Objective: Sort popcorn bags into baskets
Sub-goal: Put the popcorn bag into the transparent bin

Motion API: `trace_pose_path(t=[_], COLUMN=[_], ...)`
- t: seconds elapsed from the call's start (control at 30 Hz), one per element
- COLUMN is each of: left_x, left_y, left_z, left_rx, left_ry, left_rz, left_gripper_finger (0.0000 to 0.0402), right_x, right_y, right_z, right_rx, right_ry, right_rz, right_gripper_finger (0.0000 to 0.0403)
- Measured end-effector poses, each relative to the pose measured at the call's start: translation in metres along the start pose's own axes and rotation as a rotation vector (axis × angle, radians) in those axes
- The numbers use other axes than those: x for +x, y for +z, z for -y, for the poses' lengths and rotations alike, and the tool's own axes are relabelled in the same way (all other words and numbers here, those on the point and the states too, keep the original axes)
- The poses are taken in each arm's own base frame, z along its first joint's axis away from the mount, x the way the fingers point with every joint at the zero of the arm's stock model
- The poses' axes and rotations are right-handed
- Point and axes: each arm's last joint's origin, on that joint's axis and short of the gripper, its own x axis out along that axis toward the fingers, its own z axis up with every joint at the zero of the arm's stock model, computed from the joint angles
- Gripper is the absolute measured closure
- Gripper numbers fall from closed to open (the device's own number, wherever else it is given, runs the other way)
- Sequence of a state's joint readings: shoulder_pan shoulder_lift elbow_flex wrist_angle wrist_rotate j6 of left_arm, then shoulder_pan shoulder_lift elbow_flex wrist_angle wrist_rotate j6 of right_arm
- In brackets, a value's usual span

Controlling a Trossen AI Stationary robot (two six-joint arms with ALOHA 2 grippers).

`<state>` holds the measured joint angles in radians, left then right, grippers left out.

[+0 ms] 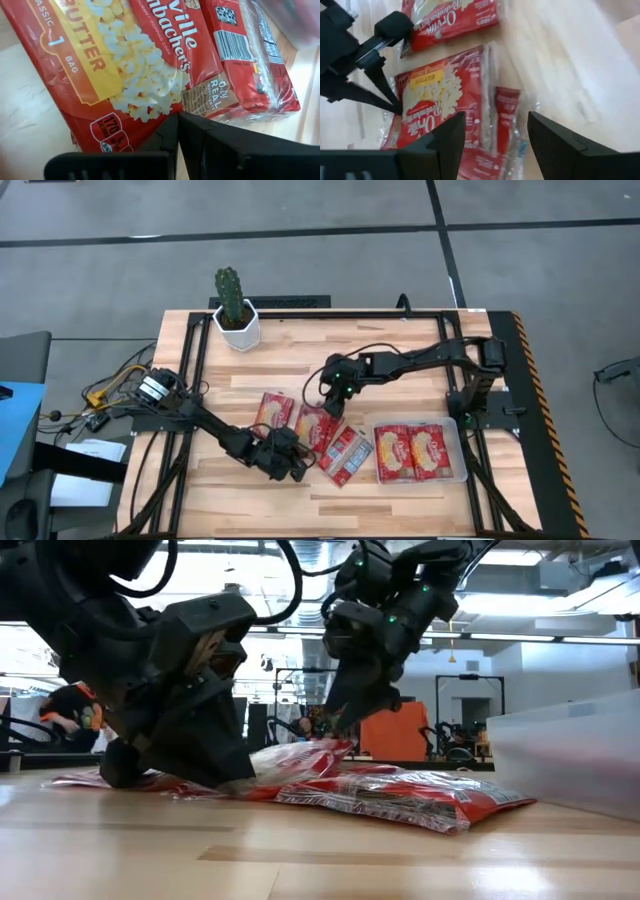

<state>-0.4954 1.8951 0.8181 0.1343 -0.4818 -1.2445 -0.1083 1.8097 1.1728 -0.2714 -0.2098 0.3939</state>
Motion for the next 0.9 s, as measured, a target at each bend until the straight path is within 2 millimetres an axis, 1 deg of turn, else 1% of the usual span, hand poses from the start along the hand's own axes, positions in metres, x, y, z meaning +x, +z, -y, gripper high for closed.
trace_pose_path(t=[0.13, 0.27, 0.43, 0.5, 0.67, 0.8, 0.9], left_x=[0.002, 0.004, 0.004, 0.004, 0.005, 0.007, 0.007], left_y=[0.004, 0.006, 0.007, 0.007, 0.008, 0.011, 0.012], left_z=[-0.001, -0.003, -0.003, -0.004, -0.004, -0.005, -0.006], left_rx=[0.007, 0.015, 0.032, 0.036, 0.033, 0.027, 0.031], left_ry=[0.005, 0.012, 0.015, 0.015, 0.017, 0.019, 0.018], left_rz=[0.000, 0.004, 0.005, 0.004, 0.004, 0.001, 0.001], left_gripper_finger=[0.0401, 0.0401, 0.0401, 0.0401, 0.0401, 0.0401, 0.0401], right_x=[0.000, 0.017, 0.035, 0.040, 0.043, 0.044, 0.044], right_y=[-0.001, -0.008, -0.012, -0.014, -0.014, -0.015, -0.016], right_z=[-0.001, 0.004, 0.008, 0.008, 0.000, -0.005, -0.007], right_rx=[-0.034, -0.029, -0.007, 0.000, -0.024, -0.036, -0.033], right_ry=[-0.003, -0.011, 0.057, 0.075, 0.130, 0.147, 0.150], right_rz=[-0.006, -0.059, -0.086, -0.100, -0.087, -0.084, -0.088], right_gripper_finger=[0.0168, 0.0168, 0.0168, 0.0168, 0.0172, 0.0191, 0.0227])
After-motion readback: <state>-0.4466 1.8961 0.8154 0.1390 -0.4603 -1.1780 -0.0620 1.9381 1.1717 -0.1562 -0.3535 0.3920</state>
